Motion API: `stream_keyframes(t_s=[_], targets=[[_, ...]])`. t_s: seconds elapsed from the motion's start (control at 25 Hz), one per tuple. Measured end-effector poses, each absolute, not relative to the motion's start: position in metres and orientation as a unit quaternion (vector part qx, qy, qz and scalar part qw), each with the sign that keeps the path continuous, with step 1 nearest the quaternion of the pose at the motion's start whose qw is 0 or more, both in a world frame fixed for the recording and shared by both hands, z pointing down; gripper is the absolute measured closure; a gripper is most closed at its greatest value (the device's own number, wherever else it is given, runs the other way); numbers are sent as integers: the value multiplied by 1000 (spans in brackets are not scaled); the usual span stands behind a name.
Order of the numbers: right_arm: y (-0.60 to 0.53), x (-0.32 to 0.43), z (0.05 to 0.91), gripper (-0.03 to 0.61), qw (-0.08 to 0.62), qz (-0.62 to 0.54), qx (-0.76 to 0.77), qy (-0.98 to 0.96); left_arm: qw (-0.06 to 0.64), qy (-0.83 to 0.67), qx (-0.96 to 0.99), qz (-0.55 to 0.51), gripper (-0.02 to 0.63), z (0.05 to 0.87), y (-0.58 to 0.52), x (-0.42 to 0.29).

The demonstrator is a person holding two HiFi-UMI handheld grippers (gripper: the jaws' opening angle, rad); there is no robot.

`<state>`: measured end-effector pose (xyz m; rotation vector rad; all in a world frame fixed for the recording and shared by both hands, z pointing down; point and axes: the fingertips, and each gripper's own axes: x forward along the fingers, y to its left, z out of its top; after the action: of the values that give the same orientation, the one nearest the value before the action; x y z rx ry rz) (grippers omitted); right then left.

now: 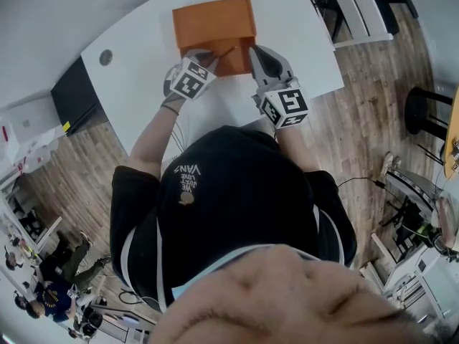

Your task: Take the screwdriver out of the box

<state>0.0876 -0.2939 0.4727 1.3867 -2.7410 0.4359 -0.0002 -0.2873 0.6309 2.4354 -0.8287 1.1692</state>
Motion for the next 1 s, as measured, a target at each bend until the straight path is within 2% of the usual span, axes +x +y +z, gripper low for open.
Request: stream_keyframes(t_s=[0.2,0.32,0.64,1.0], targets=[[-294,90,473,566,19,141,447,-883,157,-275,845,432,580,638,-285,0],[-294,88,473,566,18,142,446,-883,158,-261,841,447,507,642,-283,0],[-295,87,473,566,17,142,444,-885,157,-224,824,495,469,657,-278,0],[-296,91,473,566,18,143,445,-884,150,-187,805,543,466,674,-274,3]])
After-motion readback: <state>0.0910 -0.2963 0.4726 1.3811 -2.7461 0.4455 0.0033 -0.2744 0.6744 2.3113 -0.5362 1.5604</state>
